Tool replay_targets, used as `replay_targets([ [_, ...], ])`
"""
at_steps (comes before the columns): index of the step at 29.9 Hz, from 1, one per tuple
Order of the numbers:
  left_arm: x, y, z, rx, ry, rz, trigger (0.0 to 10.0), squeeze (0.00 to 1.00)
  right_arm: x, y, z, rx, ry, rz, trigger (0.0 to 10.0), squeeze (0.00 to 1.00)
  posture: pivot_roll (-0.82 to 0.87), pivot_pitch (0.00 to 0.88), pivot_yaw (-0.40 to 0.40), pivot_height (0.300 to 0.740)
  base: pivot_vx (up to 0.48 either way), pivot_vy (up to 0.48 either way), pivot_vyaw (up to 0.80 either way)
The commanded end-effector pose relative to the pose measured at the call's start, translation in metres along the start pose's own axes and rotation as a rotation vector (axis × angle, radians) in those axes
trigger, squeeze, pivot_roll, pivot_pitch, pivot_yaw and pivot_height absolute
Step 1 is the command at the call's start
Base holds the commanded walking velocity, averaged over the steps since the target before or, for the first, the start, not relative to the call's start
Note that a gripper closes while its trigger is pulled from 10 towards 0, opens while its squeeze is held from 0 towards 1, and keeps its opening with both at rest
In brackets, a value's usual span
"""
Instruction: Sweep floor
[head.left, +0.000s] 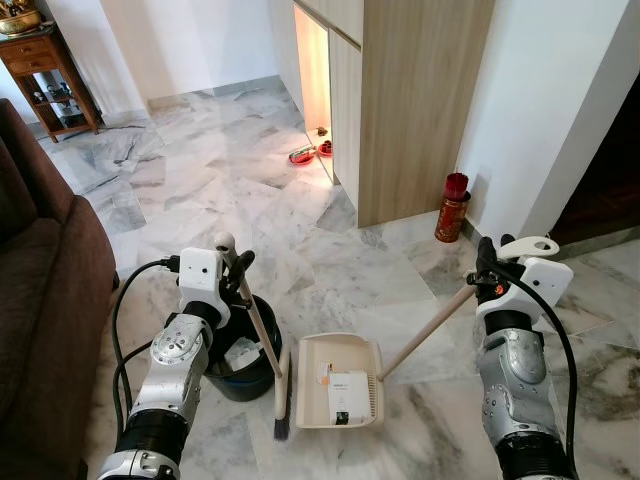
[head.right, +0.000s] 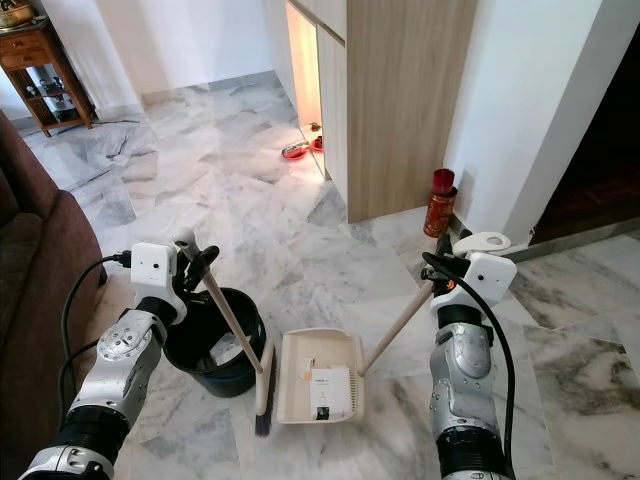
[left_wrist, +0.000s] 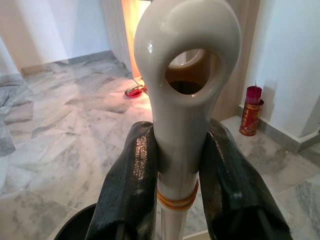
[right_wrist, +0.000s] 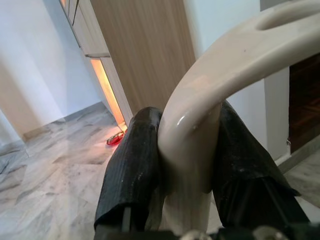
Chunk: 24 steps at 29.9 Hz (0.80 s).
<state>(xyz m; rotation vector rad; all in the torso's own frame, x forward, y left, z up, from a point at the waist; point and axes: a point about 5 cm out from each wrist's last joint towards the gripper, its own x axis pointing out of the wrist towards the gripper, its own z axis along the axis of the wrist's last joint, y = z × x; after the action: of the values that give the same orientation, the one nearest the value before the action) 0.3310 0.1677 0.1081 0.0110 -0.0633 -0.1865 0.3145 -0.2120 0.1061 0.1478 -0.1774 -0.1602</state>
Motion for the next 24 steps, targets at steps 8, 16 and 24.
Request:
replay_targets([
  [8,0.0031,0.0017,0.0156,0.014,-0.076,0.006,10.0,0.0,0.006,0.004,0.0088,0.012,-0.045,0.007,10.0,0.0,-0.07,0.0,0.089,0.74,-0.267,0.0,0.0],
  [16,0.0028,0.0012,0.016,0.012,-0.077,0.003,10.0,0.0,0.0056,0.0035,0.0086,0.009,-0.044,0.005,10.0,0.0,-0.07,0.0,0.089,0.74,-0.303,0.0,0.0],
  [24,0.0029,0.0018,0.0156,0.014,-0.077,0.011,10.0,0.0,0.0064,0.0037,0.0083,0.011,-0.041,0.009,10.0,0.0,-0.06,0.0,0.083,0.74,-0.093,0.0,0.0],
])
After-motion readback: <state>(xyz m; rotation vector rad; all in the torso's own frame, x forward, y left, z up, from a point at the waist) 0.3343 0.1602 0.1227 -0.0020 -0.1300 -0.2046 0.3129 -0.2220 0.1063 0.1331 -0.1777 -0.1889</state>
